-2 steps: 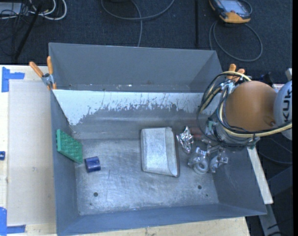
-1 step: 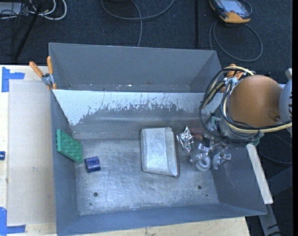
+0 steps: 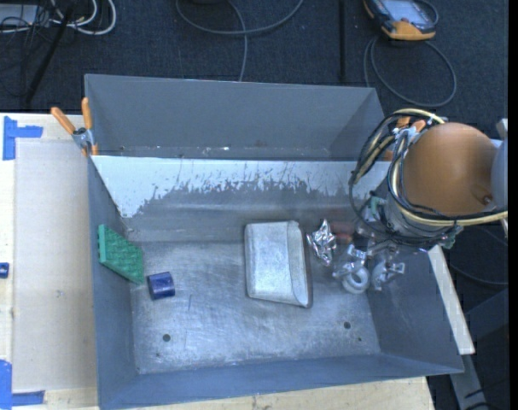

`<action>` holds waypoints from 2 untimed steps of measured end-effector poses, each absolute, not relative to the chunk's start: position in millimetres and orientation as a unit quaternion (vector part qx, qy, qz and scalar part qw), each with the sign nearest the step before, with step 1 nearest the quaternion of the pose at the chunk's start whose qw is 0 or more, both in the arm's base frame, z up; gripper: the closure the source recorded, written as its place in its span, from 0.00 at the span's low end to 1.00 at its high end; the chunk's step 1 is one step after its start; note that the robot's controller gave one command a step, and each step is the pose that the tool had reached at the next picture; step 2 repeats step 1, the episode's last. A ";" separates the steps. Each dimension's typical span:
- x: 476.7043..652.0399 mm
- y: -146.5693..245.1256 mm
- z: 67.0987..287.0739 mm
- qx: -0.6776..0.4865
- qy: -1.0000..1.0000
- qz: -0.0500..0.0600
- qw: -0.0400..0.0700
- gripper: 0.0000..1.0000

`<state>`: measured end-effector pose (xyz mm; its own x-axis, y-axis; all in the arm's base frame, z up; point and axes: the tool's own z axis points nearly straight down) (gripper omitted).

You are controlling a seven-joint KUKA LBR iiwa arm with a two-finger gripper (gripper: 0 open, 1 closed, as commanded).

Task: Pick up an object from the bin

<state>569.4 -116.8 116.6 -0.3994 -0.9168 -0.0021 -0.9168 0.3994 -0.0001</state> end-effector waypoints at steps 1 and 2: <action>570.7 -115.4 167.0 -0.546 0.838 -0.001 0.002 1.00; 570.7 -115.4 167.0 -0.546 0.838 -0.001 0.002 1.00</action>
Offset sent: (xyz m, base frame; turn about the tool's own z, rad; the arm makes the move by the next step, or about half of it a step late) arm 0.0001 0.0001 0.0481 0.0000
